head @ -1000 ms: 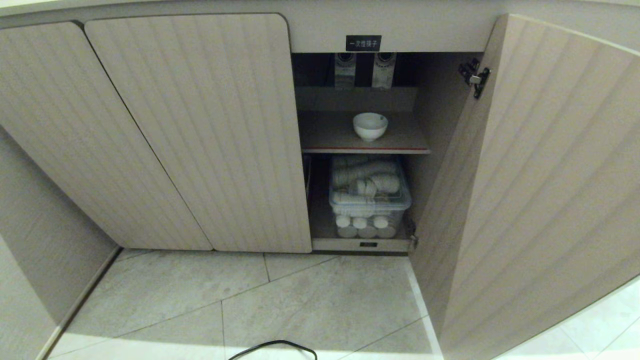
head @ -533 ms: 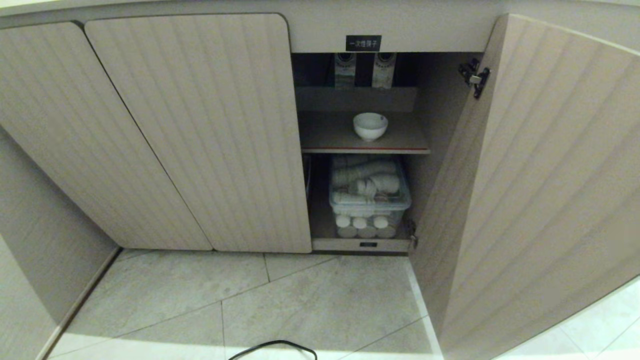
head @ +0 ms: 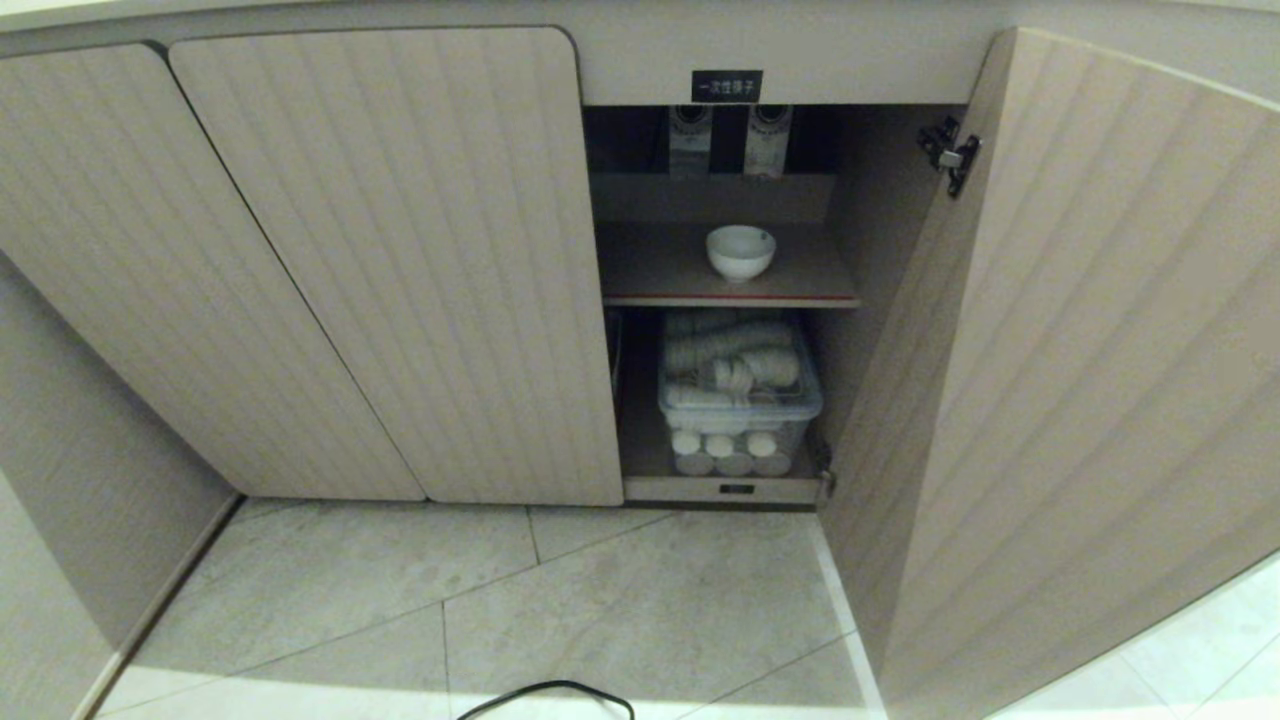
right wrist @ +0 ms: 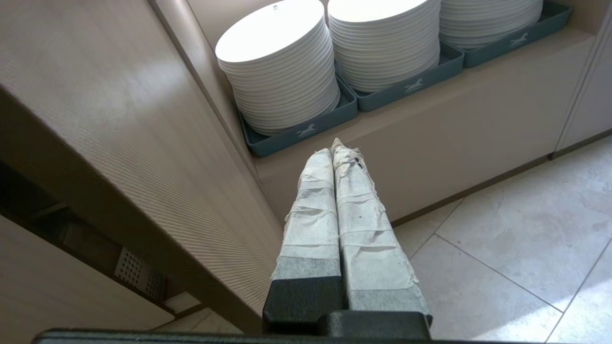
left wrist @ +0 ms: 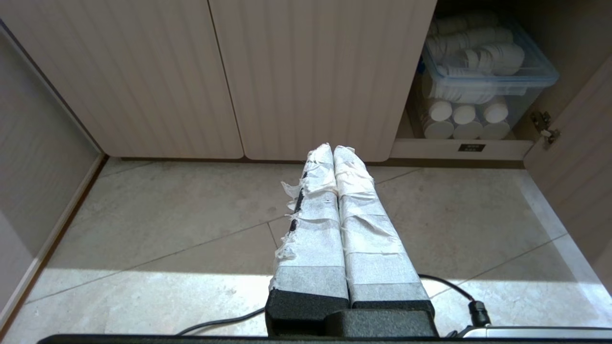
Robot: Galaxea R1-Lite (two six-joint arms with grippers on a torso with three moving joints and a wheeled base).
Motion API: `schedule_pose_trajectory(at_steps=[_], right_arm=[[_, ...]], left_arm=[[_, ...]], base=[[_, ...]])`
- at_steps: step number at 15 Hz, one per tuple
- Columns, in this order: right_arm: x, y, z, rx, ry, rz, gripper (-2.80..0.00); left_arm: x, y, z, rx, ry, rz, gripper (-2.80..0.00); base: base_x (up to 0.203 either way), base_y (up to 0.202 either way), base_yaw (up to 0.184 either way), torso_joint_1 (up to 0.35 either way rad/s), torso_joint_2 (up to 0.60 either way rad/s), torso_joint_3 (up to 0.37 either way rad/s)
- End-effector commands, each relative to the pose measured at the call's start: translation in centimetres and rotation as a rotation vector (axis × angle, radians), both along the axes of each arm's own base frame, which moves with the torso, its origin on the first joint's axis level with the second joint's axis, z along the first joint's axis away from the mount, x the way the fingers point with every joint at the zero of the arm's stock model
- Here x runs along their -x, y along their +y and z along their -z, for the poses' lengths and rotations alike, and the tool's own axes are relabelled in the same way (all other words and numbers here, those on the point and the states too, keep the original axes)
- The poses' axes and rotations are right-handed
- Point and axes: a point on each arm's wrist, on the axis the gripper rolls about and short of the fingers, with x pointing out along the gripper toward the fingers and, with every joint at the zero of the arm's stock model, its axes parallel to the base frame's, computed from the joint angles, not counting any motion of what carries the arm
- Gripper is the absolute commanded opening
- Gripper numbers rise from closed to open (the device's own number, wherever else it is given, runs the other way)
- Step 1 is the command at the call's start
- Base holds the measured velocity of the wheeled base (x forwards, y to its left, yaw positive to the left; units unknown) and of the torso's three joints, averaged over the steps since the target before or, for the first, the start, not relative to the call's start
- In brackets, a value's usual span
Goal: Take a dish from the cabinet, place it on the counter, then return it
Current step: Close the cabinet door
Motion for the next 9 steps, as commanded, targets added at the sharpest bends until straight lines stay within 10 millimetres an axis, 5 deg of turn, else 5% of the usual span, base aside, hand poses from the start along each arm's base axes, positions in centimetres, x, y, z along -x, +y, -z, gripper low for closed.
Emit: schedule_pose_trajectory(at_steps=[1, 9], right_arm=[[-0.7, -0.1, 0.0, -0.004, 0.017, -0.002, -2.8], [-2.7, 0.0, -0.6, 0.007, -0.021, -0.075, -2.8]], left_arm=[[0.0, 0.0, 0.0, 0.0, -0.001, 0.0, -2.8], [0.0, 0.0, 0.0, 0.0, -0.001, 0.0, -2.8]], base=[[0.0, 0.0, 0.0, 0.0, 0.0, 0.0], [0.0, 0.0, 0.0, 0.0, 0.0, 0.0]])
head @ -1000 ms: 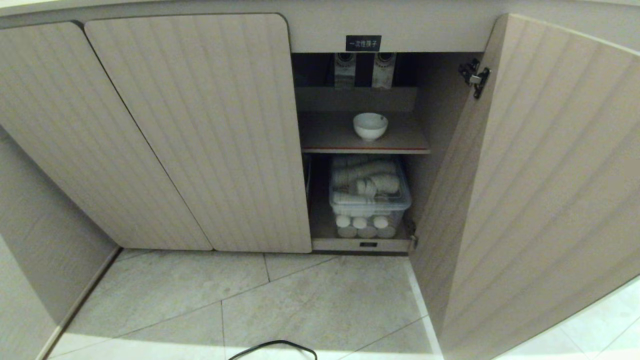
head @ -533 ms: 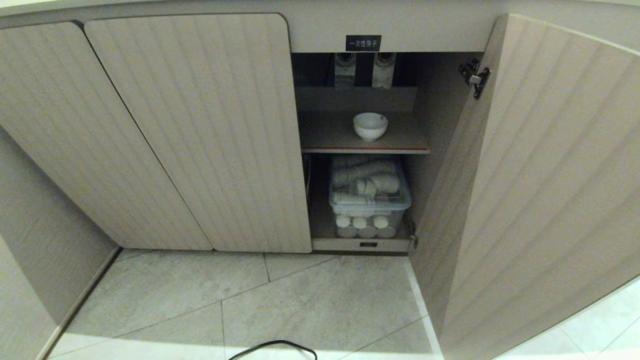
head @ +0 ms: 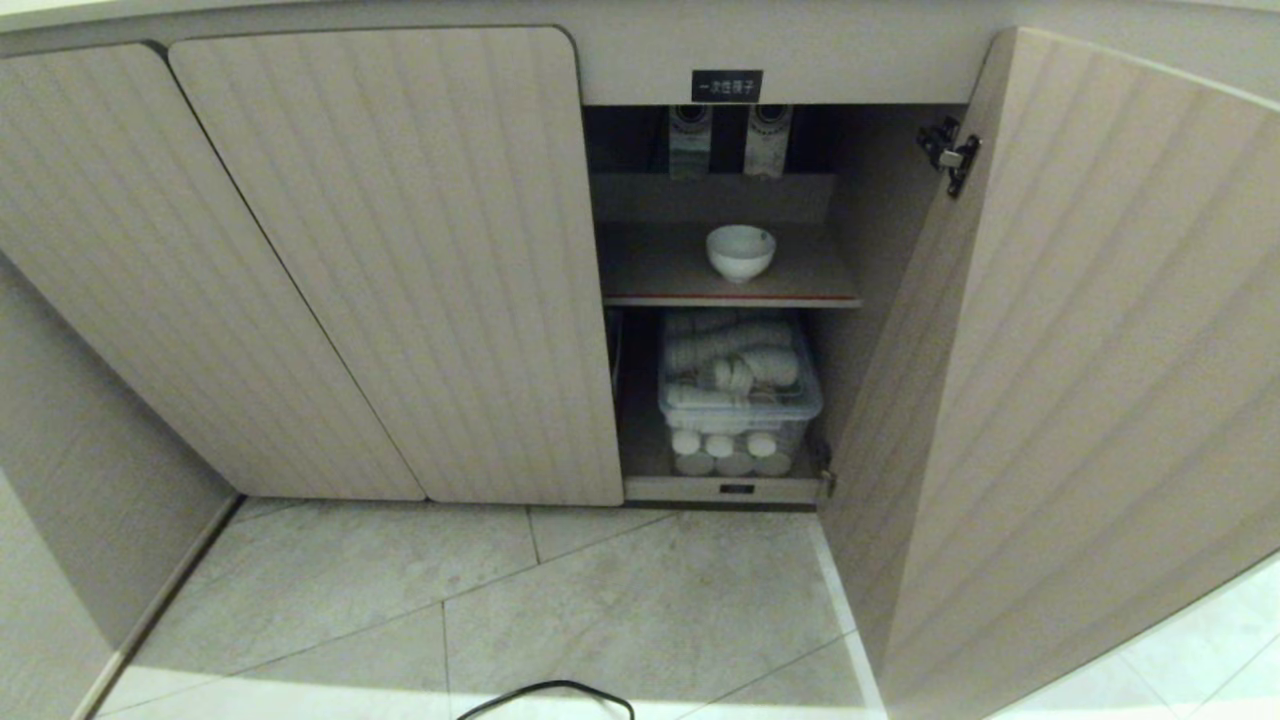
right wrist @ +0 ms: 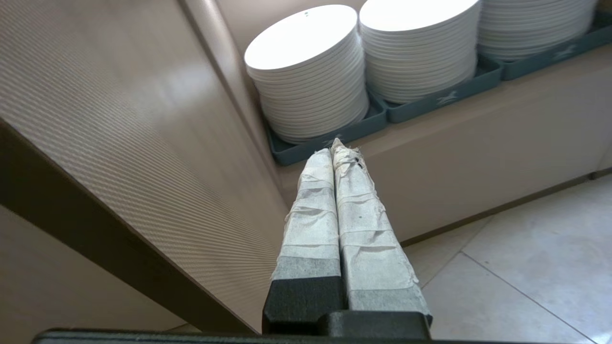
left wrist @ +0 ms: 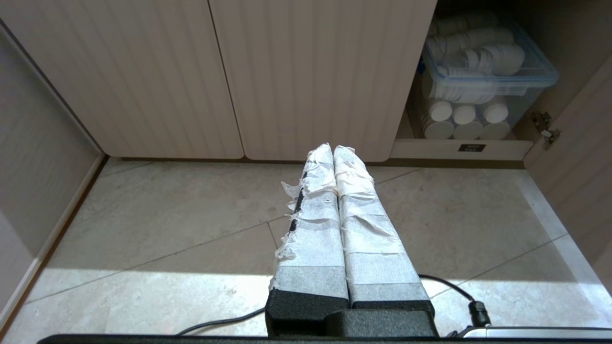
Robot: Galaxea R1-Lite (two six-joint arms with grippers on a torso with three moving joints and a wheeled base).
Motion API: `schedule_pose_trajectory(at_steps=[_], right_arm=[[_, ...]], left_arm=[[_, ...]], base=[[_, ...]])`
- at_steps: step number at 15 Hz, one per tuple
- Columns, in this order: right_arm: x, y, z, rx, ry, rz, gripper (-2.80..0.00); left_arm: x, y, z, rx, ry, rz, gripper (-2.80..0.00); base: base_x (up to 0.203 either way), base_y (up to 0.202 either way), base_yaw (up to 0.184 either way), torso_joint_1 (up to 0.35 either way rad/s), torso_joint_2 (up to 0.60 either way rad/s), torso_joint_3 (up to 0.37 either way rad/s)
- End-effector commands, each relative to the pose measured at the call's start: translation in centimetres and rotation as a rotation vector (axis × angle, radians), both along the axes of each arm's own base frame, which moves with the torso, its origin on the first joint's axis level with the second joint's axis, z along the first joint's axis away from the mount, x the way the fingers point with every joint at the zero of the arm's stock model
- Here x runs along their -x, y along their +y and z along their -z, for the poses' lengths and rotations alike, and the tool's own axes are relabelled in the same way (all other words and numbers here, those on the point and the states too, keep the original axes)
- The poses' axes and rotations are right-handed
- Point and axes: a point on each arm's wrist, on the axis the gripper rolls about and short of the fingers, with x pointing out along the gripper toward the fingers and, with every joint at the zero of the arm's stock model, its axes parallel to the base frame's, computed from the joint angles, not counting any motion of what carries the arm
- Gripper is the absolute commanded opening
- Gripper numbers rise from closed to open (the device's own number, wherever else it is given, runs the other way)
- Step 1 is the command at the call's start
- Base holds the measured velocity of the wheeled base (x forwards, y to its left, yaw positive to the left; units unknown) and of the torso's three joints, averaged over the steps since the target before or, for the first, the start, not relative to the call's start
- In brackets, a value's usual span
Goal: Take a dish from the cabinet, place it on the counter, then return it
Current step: Close the cabinet door
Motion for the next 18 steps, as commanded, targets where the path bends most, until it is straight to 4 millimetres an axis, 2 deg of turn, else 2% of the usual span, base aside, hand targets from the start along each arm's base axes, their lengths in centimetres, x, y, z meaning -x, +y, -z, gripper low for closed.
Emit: schedule_pose_trajectory(at_steps=[1, 13, 18], right_arm=[[-0.6, 0.2, 0.0, -0.003, 0.01, -0.029, -2.8], [-2.5, 1.0, 0.2, -0.036, -0.041, -0.171, -2.8], [-2.5, 1.8, 0.2, -0.064, -0.053, -0.281, -2.8]], left_arm=[[0.0, 0.0, 0.0, 0.0, 0.0, 0.0, -2.8], [0.0, 0.0, 0.0, 0.0, 0.0, 0.0, -2.8], [0.0, 0.0, 0.0, 0.0, 0.0, 0.0, -2.8]], base=[[0.0, 0.0, 0.0, 0.0, 0.0, 0.0], [0.0, 0.0, 0.0, 0.0, 0.0, 0.0], [0.0, 0.0, 0.0, 0.0, 0.0, 0.0]])
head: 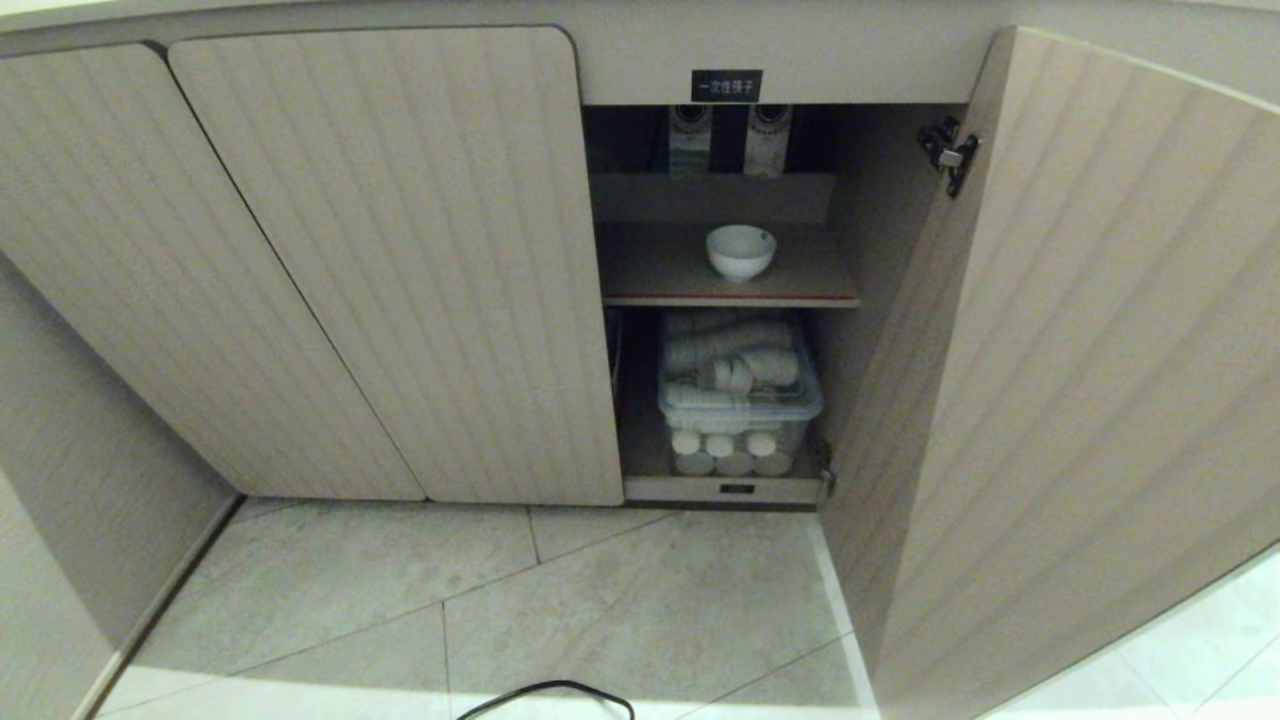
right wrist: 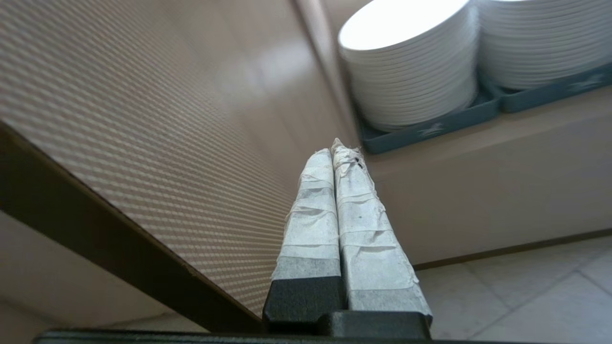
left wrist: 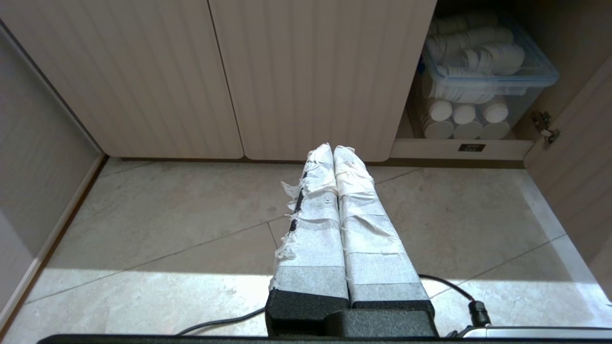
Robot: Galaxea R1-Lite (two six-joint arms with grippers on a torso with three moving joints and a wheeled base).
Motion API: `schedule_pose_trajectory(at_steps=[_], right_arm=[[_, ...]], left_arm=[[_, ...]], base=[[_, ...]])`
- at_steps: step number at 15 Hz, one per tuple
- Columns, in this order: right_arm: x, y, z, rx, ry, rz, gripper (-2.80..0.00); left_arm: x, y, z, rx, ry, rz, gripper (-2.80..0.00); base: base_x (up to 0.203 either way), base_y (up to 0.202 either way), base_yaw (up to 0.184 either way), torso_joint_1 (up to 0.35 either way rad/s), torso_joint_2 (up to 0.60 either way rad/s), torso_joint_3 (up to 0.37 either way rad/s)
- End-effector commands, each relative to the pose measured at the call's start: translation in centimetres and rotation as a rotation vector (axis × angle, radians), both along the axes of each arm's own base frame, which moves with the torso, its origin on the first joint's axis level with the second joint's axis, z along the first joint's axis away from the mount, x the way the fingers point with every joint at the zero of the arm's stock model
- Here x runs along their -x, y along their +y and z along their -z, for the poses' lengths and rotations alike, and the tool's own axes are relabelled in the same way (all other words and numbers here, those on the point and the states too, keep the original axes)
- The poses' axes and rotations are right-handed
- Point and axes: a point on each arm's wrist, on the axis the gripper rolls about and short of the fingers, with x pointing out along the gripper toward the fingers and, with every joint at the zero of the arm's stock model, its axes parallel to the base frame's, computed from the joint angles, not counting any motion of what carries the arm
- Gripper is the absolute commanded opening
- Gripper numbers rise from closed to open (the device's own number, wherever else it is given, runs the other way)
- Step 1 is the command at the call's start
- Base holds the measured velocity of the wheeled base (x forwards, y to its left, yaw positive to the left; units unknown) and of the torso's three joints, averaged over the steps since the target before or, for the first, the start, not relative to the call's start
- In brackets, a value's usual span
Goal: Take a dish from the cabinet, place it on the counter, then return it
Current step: Close the cabinet door
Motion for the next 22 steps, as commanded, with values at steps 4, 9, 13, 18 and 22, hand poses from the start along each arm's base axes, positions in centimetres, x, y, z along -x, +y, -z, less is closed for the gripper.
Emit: schedule_pose_trajectory(at_steps=[4, 9, 13, 18, 22], right_arm=[[0.1, 1.0, 0.5, -0.022, 0.01, -0.116, -2.8], [-1.5, 2.0, 1.1, -0.057, 0.085, -0.176, -2.8], [-4.2, 2.6, 1.4, -0.109, 0.129, -0.182, -2.8], [-7.9, 3.5, 0.2, -0.174, 0.137, -0.19, -2.8], [-9.7, 4.5, 0.2, -0.213, 0.165, -0.219, -2.8]], left_arm=[[0.0, 0.0, 0.0, 0.001, 0.0, 0.001, -2.8], [0.0, 0.0, 0.0, 0.001, 0.0, 0.001, -2.8], [0.0, 0.0, 0.0, 0.001, 0.0, 0.001, -2.8], [0.0, 0.0, 0.0, 0.001, -0.001, 0.0, -2.8], [0.0, 0.0, 0.0, 0.001, -0.001, 0.001, -2.8]], base=[[0.0, 0.0, 0.0, 0.0, 0.0, 0.0], [0.0, 0.0, 0.0, 0.0, 0.0, 0.0], [0.0, 0.0, 0.0, 0.0, 0.0, 0.0], [0.0, 0.0, 0.0, 0.0, 0.0, 0.0], [0.0, 0.0, 0.0, 0.0, 0.0, 0.0]])
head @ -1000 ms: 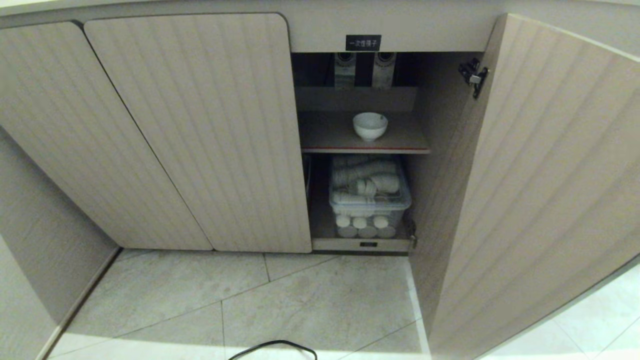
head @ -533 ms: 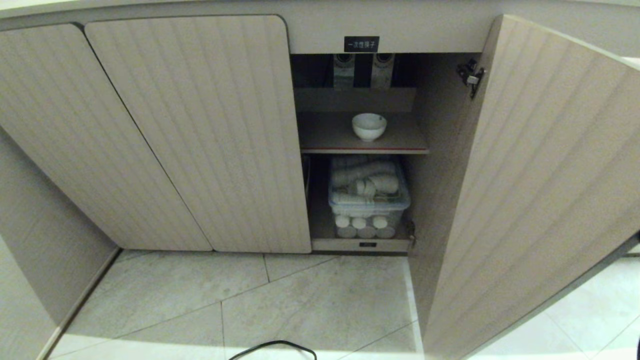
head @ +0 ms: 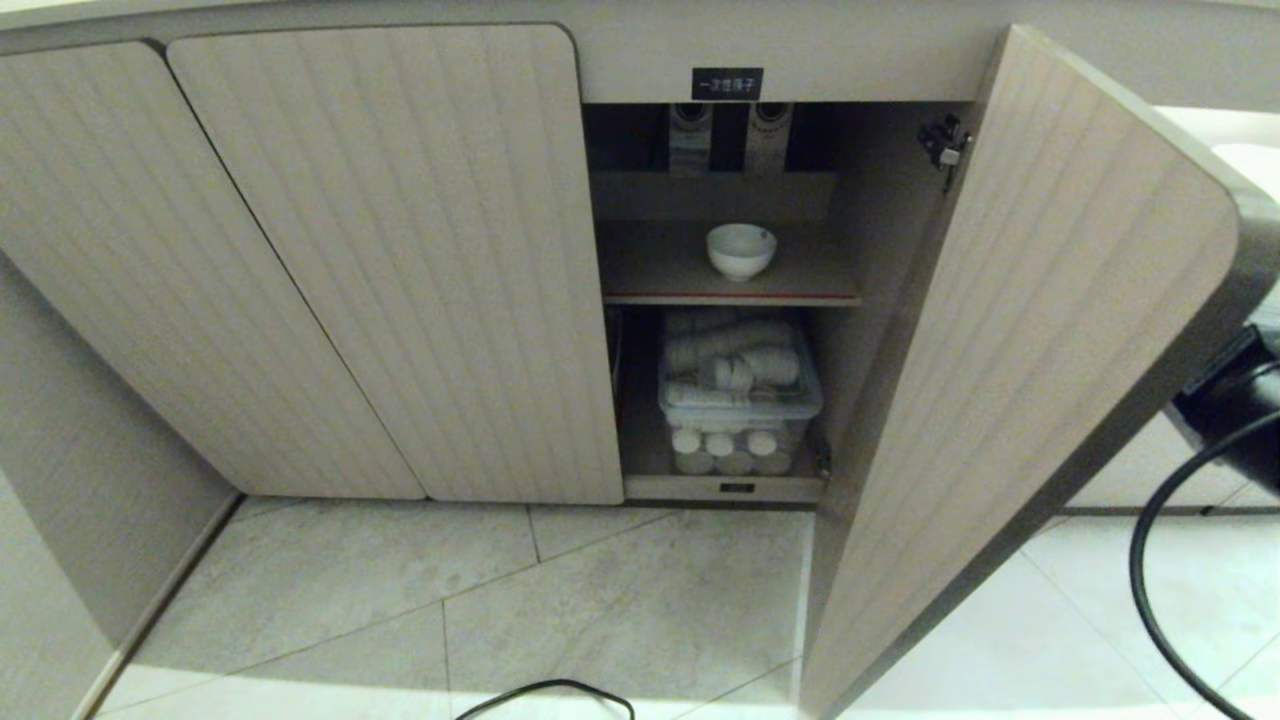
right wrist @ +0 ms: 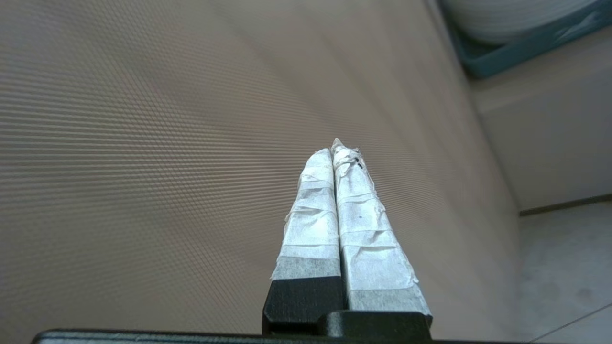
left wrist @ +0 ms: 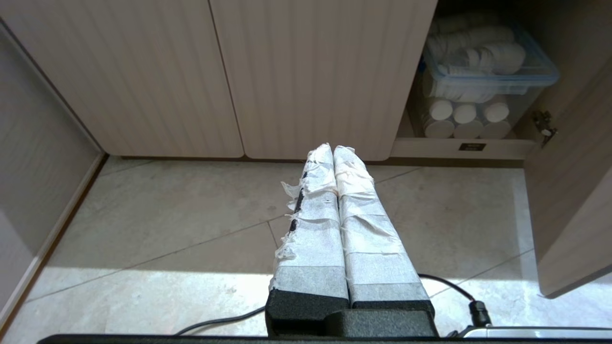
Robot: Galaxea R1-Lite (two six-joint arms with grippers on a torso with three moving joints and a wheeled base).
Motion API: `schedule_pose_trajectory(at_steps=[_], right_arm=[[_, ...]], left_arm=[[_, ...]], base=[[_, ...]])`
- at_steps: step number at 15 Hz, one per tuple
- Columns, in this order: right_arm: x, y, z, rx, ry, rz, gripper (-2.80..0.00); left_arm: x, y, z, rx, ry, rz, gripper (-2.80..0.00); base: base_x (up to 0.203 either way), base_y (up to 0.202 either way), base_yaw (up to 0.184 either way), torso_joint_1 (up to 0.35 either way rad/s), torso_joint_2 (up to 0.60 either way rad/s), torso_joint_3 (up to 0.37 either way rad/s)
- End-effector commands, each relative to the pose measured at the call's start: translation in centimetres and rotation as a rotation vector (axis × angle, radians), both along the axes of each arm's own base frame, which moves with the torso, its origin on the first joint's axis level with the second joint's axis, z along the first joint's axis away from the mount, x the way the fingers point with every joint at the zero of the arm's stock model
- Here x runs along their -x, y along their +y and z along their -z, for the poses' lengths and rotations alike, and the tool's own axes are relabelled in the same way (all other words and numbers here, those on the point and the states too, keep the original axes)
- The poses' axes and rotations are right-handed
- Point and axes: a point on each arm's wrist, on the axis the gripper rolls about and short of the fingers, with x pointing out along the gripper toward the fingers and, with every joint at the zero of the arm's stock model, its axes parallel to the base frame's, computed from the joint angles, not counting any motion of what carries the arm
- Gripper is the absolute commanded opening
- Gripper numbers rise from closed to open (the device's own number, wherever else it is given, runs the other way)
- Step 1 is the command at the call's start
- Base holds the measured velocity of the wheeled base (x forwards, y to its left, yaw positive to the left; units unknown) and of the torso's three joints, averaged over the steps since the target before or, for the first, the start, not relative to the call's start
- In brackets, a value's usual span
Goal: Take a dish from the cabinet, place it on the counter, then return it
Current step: Close the cabinet door
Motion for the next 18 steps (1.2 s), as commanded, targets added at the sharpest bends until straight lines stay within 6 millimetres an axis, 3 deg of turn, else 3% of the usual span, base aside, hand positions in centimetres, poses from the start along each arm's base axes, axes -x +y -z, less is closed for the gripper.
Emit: schedule_pose_trajectory(at_steps=[1, 11, 18], right_arm=[[-1.2, 0.9, 0.2, -0.006, 0.022, -0.028, -2.8], [-4.7, 7.1, -2.3, -0.029, -0.027, -0.223, -2.8], [-6.9, 8.7, -1.9, -0.042, -0.103, -0.222, -2.8]], left_arm=[[0.0, 0.0, 0.0, 0.0, -0.001, 0.0, -2.8], [0.0, 0.0, 0.0, 0.0, -0.002, 0.001, -2.8], [0.0, 0.0, 0.0, 0.0, -0.002, 0.001, -2.8]], base=[[0.0, 0.0, 0.0, 0.0, 0.0, 0.0], [0.0, 0.0, 0.0, 0.0, 0.0, 0.0], [0.0, 0.0, 0.0, 0.0, 0.0, 0.0]])
